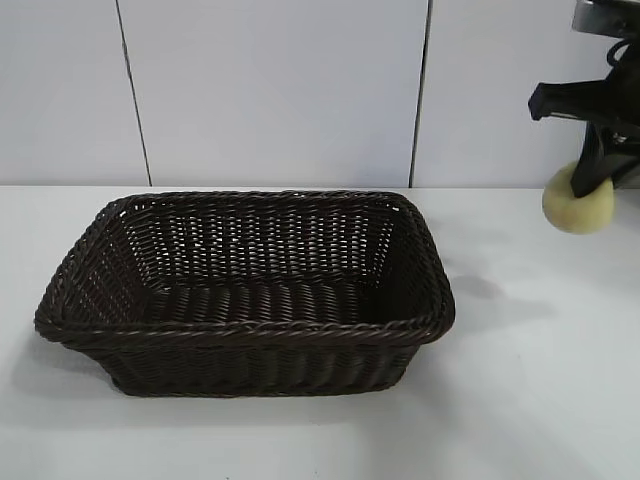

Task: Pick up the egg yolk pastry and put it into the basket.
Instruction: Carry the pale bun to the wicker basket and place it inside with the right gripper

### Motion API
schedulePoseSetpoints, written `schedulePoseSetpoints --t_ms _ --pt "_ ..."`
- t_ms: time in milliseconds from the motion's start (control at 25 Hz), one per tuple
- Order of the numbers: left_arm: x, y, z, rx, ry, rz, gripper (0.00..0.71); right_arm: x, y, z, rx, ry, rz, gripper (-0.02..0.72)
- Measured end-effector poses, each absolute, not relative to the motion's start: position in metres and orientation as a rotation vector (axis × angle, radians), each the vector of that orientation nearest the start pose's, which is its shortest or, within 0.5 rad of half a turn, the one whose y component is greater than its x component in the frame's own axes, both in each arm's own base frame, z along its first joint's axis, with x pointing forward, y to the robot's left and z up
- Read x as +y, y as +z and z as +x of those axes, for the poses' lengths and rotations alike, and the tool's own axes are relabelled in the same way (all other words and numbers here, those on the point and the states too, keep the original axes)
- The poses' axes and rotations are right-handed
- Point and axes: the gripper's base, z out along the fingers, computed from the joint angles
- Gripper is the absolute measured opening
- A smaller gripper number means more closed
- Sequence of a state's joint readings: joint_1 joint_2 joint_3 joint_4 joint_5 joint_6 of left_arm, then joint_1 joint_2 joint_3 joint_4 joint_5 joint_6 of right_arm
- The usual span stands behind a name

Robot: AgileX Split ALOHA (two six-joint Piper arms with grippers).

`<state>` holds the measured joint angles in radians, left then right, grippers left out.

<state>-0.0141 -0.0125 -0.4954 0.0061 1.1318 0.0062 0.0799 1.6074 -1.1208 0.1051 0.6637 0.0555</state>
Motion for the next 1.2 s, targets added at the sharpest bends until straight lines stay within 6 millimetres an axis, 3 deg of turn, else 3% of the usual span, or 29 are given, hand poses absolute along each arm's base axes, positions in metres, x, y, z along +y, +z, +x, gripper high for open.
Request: schedulePoseSetpoints --t_ms 160,560,760,920,1200 --pt "0.001 0.27 -0.009 2.107 0.003 0.021 0.571 0.056 0.249 0.328 2.635 0.223 -0.03 0.041" --pt "0.001 0.27 -0.009 2.107 0.003 0.021 0.571 0.156 0.274 0.31 2.521 0.399 -0.372 0.035" --pt "0.001 0.27 -0.009 2.107 0.003 0.021 0.571 0.194 0.274 0.297 2.441 0.461 -0.487 0.035" --pt "0.001 0.27 -0.009 2.107 0.003 0.021 0.571 0.223 0.257 0.293 2.418 0.5 -0.548 0.034" --pt "0.001 0.27 -0.009 2.107 0.003 0.021 0.571 0.255 0.202 0.307 2.416 0.491 -0.57 0.034"
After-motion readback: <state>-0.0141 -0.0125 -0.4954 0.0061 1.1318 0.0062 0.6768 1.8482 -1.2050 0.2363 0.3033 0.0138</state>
